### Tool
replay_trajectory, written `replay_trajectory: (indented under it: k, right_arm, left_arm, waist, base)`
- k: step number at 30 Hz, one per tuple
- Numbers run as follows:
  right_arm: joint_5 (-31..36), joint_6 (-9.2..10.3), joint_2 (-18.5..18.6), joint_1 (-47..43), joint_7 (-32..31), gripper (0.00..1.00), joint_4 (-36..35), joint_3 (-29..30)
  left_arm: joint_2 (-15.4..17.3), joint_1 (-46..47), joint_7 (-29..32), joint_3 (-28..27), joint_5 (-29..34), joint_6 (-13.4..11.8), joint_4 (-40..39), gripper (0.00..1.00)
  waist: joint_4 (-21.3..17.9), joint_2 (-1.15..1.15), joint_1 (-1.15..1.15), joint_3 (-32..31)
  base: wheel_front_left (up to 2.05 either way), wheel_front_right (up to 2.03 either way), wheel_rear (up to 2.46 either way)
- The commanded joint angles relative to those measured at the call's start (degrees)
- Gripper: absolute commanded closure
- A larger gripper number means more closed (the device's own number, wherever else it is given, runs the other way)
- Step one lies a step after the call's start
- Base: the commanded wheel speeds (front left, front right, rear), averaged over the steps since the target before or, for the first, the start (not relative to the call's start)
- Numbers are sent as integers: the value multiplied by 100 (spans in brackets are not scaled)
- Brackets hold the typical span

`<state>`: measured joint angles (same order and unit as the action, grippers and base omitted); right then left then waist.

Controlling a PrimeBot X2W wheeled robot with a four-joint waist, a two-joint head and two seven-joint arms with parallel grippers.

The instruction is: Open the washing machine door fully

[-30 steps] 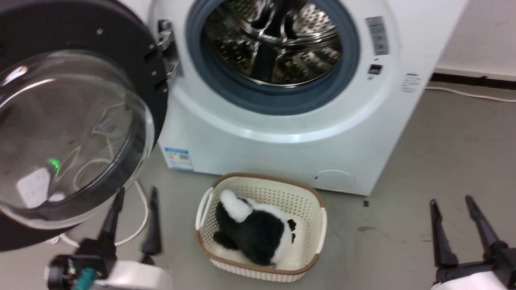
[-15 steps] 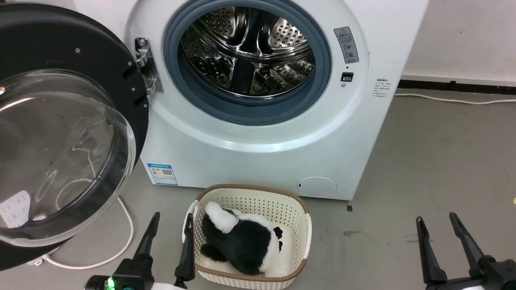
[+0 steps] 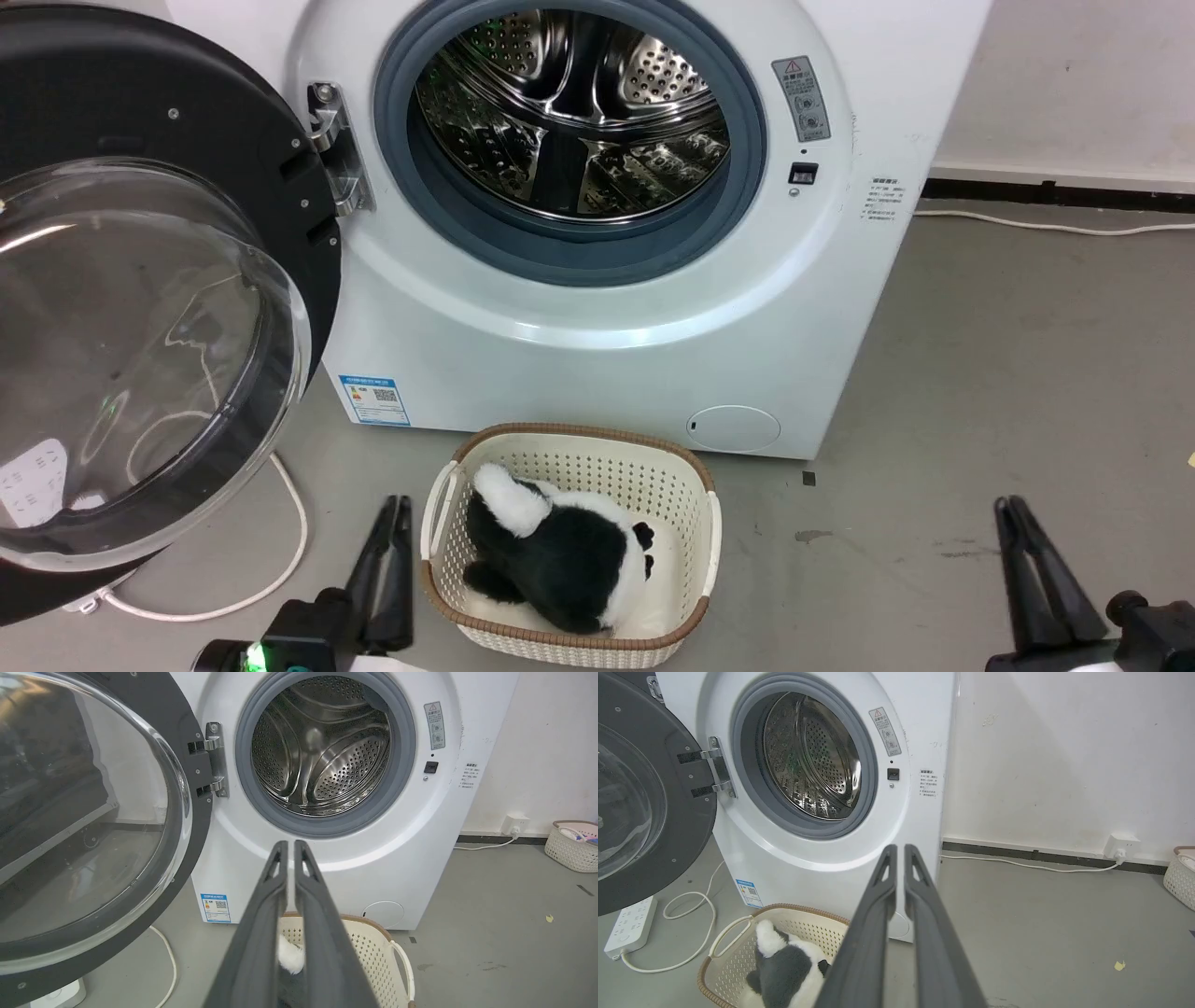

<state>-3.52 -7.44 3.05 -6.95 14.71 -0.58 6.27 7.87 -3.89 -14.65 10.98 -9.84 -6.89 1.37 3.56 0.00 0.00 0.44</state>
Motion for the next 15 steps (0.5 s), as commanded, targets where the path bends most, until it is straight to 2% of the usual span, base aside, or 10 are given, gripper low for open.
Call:
replay_trajectory:
  k: [1, 15]
  right_arm:
    - [4, 0, 0, 7, -15, 100, 1, -8]
    - [43, -1, -2, 85, -180, 100, 7, -78]
  left_arm:
    - [-5, 5, 15, -12, 10, 7, -1, 100]
    - [-61, 48, 179, -135, 120, 84, -17, 100]
  waist:
    - [-4, 0, 0, 0]
    - [-44, 0, 0, -5]
  base:
    - [0, 0, 0]
    - [0, 0, 0]
